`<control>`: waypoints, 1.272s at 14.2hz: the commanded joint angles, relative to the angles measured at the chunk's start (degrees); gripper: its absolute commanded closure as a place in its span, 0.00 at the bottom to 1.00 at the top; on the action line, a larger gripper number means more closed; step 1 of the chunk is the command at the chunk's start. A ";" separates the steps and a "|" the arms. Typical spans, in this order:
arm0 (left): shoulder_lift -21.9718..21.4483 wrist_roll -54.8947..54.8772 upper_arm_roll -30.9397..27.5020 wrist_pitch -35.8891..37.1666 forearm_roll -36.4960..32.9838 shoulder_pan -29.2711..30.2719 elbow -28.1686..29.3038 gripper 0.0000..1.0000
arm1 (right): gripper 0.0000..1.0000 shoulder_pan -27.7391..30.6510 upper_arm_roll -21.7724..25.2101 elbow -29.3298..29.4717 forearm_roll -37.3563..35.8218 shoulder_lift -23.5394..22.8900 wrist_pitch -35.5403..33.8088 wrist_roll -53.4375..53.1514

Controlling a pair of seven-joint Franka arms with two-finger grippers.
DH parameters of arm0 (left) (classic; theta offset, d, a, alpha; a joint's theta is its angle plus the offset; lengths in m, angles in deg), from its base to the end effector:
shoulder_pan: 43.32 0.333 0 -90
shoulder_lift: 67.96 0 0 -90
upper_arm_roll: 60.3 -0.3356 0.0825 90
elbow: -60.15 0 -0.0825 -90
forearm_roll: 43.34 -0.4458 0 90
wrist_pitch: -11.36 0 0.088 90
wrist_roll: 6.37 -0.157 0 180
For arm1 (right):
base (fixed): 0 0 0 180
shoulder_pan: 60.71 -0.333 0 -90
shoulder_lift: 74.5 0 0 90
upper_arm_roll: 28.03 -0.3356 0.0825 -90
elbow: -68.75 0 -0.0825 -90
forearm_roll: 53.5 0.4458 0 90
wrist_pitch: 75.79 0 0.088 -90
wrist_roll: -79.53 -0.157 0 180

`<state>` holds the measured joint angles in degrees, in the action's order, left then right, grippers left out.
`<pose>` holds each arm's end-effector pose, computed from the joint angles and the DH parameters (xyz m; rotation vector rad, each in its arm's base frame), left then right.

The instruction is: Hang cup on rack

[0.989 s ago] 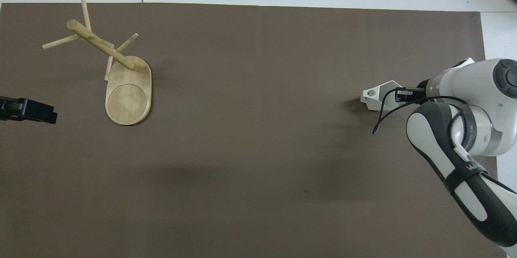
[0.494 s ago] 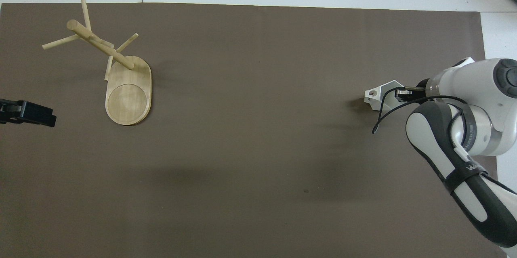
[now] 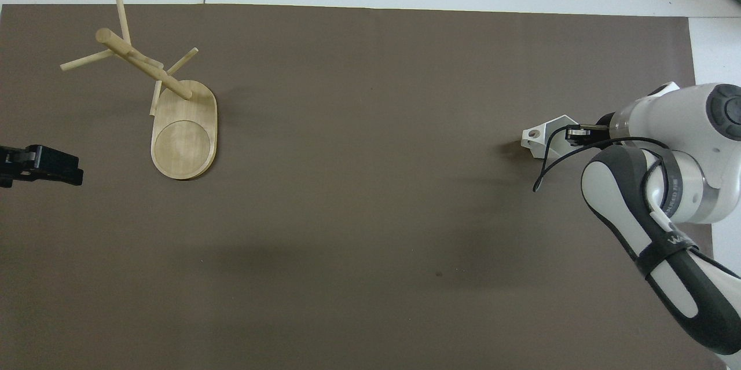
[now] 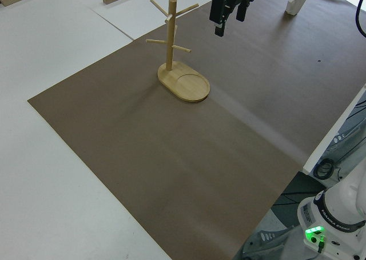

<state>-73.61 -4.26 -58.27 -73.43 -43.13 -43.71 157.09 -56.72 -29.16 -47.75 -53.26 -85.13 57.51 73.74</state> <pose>0.5657 -0.0253 0.5815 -3.1322 0.0081 0.1778 0.6518 -0.0324 0.2977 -3.1182 0.2409 -0.1683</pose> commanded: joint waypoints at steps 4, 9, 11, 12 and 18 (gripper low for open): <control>-2.43 14.39 0.26 1.73 3.56 -0.05 2.55 0.00 | 1.00 0.23 -0.62 3.81 0.64 -0.27 -3.91 -0.63; -2.87 29.51 0.26 2.87 8.92 0.21 3.52 0.00 | 1.00 0.23 -0.62 6.98 0.64 0.08 -8.13 -0.63; -2.96 34.69 -0.18 4.01 13.65 0.48 3.43 0.00 | 1.00 0.23 -0.62 9.43 0.73 0.08 -11.55 -0.63; -2.96 36.80 -0.27 4.54 15.34 0.57 3.52 0.00 | 1.00 0.23 -0.62 10.92 0.73 0.17 -13.66 -0.72; -4.09 49.80 -0.36 4.37 27.80 0.74 5.70 0.00 | 1.00 0.23 -0.54 17.96 0.64 1.92 -24.82 -0.72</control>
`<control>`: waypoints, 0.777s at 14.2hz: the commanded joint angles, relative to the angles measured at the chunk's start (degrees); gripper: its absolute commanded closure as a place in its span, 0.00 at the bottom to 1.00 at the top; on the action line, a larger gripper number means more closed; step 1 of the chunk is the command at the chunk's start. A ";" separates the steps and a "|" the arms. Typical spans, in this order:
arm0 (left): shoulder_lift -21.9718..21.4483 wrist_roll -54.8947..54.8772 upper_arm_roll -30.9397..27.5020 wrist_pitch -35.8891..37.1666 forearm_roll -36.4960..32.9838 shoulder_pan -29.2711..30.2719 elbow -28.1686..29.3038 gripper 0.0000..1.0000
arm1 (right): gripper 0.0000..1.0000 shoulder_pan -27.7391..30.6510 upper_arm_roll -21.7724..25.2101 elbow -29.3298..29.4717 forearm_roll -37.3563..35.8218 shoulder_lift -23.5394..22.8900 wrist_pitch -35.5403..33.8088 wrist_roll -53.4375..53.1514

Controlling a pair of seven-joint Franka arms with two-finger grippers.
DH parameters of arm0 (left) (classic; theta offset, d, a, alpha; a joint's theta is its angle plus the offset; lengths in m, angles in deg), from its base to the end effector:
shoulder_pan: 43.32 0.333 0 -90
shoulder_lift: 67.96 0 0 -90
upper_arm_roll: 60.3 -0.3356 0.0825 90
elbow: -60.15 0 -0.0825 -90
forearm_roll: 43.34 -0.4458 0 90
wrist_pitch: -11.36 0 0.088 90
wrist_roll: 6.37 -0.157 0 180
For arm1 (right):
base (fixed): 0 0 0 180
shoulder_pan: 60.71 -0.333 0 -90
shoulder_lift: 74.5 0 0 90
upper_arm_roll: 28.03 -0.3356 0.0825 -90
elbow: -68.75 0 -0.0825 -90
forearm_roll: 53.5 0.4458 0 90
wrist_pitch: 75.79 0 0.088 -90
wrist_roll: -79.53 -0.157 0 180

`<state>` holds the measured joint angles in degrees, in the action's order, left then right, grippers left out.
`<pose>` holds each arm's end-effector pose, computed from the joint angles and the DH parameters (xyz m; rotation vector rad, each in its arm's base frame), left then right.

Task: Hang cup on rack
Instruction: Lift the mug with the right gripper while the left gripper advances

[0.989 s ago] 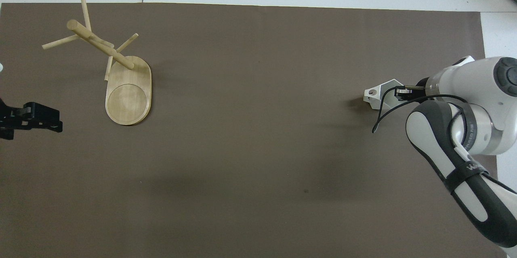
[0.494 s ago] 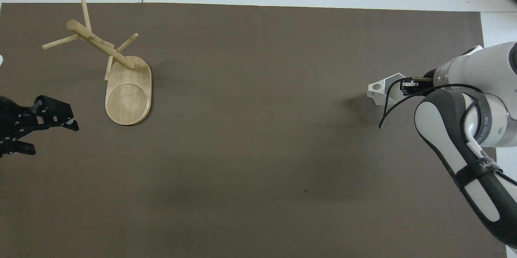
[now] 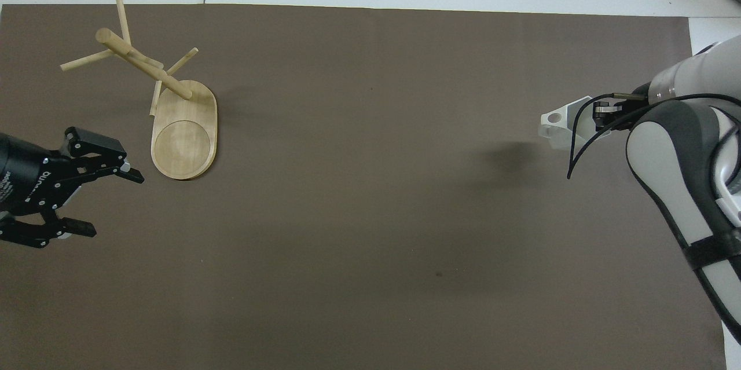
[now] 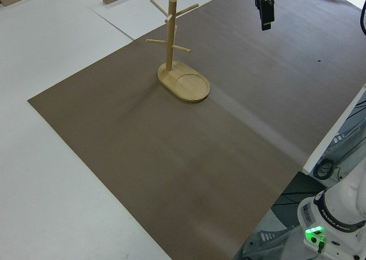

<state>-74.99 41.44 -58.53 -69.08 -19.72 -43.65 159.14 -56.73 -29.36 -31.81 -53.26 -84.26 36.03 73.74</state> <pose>0.5417 -0.0886 0.5859 2.6057 1.0568 -0.5035 0.6763 -0.0314 0.4177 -3.1241 0.2335 -0.0407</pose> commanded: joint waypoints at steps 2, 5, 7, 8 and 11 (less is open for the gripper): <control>-3.24 9.56 -0.10 -0.94 8.97 0.68 5.25 0.00 | 1.00 0.32 -0.34 4.21 0.64 1.76 -7.03 -0.72; -3.25 13.27 -0.10 -1.12 13.55 0.68 6.13 0.00 | 1.00 0.32 -0.34 5.80 0.55 3.51 -10.91 -0.72; -3.25 13.63 -0.10 -2.26 16.45 1.29 7.97 0.00 | 1.00 0.32 -0.25 5.89 0.90 5.18 -11.97 -0.81; -3.07 13.63 -0.10 -2.61 18.12 1.73 8.67 0.00 | 1.00 0.32 -0.25 5.81 0.91 5.80 -12.06 -0.81; -2.54 13.89 -0.10 -3.84 21.55 1.91 10.17 0.00 | 1.00 0.32 -0.25 5.89 0.91 7.21 -12.41 -0.81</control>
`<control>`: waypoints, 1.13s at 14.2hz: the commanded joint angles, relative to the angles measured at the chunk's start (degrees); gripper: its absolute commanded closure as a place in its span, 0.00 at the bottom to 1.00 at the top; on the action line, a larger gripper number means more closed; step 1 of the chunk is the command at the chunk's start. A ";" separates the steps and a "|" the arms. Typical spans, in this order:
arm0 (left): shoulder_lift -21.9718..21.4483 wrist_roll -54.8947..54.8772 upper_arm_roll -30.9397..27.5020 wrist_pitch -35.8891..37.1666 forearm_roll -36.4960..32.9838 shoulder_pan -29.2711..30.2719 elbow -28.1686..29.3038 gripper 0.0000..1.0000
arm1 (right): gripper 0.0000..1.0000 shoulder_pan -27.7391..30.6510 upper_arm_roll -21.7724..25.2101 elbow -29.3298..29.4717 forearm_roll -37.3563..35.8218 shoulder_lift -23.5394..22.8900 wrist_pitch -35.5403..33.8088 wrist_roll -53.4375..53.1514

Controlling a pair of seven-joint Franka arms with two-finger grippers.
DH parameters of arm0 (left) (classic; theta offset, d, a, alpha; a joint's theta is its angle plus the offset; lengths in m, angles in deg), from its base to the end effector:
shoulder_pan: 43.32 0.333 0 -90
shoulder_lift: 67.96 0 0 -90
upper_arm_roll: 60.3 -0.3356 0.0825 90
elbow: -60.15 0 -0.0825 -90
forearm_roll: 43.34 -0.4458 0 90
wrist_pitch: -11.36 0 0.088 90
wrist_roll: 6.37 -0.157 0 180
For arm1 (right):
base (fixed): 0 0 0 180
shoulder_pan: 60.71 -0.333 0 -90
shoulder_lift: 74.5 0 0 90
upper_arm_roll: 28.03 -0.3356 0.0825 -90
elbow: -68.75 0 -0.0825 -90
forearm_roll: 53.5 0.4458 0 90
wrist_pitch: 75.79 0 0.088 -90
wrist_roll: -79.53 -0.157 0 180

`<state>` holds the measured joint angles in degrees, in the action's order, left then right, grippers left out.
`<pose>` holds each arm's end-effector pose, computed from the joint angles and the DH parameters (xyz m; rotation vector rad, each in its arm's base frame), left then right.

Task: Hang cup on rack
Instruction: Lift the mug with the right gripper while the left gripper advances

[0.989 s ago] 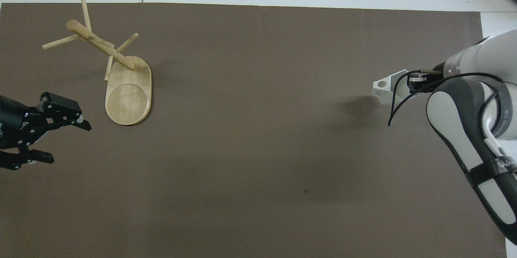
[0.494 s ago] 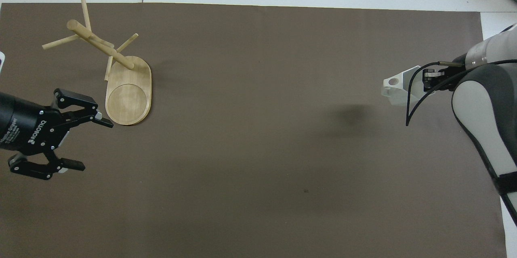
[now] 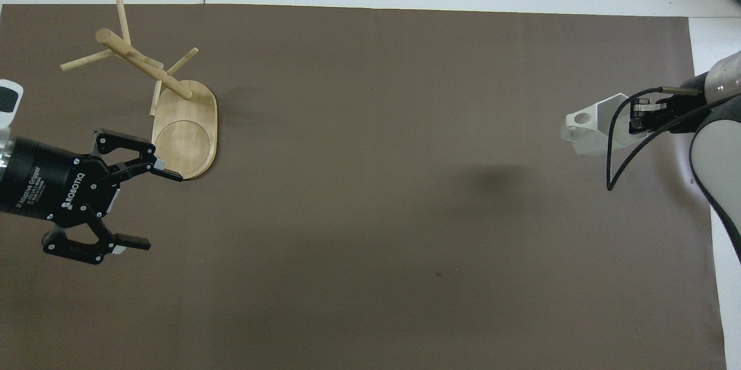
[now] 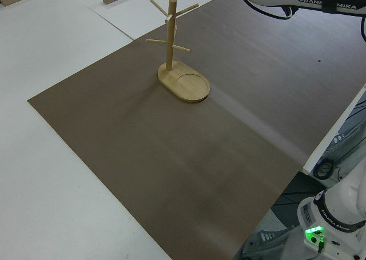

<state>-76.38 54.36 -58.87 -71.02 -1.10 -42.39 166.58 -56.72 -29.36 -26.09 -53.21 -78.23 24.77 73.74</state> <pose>0.5329 -0.1178 0.5643 2.1826 1.2710 -0.7969 0.6500 -0.0298 0.5238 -3.1251 0.2323 -0.0542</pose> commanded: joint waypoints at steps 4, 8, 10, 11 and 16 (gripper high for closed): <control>-0.28 5.46 0.32 -5.85 9.86 0.04 4.04 0.00 | 1.00 0.32 -0.17 1.14 0.86 2.58 -3.60 -0.72; 0.60 7.30 0.41 -9.29 17.07 -0.22 5.80 0.00 | 1.00 0.32 -0.26 4.48 0.86 2.67 -9.75 -0.81; 1.56 8.88 0.59 -10.52 19.88 -0.49 6.50 0.00 | 1.00 0.32 -0.26 5.27 0.86 2.85 -11.78 -0.81; 2.35 10.10 0.85 -11.13 21.29 -0.57 6.68 0.00 | 1.00 0.32 -0.17 5.27 0.86 3.02 -12.22 -0.72; 2.62 16.08 0.94 -17.62 26.56 -5.40 8.27 0.00 | 1.00 0.32 -0.26 4.31 1.03 4.43 -13.02 -0.81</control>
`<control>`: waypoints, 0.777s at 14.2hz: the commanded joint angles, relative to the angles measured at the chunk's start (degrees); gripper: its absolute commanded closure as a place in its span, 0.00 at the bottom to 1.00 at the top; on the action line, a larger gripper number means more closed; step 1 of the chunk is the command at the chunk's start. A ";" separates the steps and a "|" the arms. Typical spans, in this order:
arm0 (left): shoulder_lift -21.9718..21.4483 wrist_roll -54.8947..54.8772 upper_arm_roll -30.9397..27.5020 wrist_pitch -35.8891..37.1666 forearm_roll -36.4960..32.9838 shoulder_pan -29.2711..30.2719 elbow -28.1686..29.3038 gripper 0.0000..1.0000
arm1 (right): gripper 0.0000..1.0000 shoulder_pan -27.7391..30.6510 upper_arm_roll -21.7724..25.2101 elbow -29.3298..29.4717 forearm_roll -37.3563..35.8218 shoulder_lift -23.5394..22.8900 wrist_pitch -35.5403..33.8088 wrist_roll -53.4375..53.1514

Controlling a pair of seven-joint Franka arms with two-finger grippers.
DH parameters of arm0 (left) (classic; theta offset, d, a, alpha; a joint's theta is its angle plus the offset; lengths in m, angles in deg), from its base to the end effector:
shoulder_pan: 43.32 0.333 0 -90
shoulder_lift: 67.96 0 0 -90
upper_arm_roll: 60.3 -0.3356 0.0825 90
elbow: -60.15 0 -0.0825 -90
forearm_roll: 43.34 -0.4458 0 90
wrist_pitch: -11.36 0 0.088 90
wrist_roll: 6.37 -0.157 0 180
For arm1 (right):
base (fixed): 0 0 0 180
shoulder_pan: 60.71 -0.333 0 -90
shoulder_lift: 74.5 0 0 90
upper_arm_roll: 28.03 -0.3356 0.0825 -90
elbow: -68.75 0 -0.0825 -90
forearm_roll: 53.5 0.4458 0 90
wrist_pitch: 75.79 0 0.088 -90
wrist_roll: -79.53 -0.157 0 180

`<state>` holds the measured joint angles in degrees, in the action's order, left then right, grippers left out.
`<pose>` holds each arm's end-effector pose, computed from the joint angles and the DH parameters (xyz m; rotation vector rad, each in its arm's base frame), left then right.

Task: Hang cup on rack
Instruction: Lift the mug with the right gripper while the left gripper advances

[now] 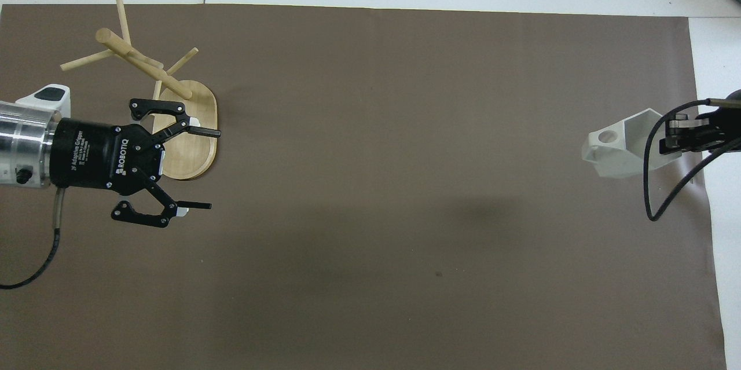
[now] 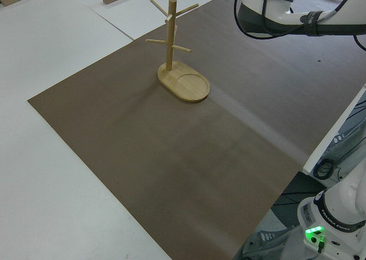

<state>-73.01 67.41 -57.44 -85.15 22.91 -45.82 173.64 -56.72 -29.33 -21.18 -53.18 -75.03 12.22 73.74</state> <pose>0.5678 -0.1882 0.5221 1.6108 1.4650 -1.0483 0.6126 -0.0279 0.5861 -3.1277 0.2318 0.0673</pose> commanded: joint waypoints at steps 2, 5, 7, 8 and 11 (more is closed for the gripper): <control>-0.66 4.18 -0.48 -5.96 3.71 -3.64 1.20 0.00 | 1.00 0.32 -0.54 -0.69 1.88 1.23 0.23 -0.81; -0.49 4.27 -0.57 -5.88 3.71 -4.09 1.38 0.00 | 1.00 0.32 -2.47 -1.48 6.80 1.41 1.99 -5.09; -0.49 4.27 -0.57 -5.97 3.71 -4.09 1.38 0.00 | 1.00 0.23 -4.84 -1.57 8.64 1.41 2.43 -9.23; -0.49 4.27 -0.57 -5.97 3.62 -4.09 1.38 0.00 | 1.00 0.23 -6.16 -1.57 9.87 1.41 3.04 -9.94; -0.49 4.36 -0.57 -5.97 3.71 -4.09 1.47 0.00 | 1.00 0.23 -7.92 -1.66 16.01 1.41 4.27 -10.04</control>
<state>-73.00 71.16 -57.40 -90.02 25.41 -49.02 173.89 -56.93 -36.48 -21.38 -40.93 -74.77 14.67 64.30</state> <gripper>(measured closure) 0.000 0.960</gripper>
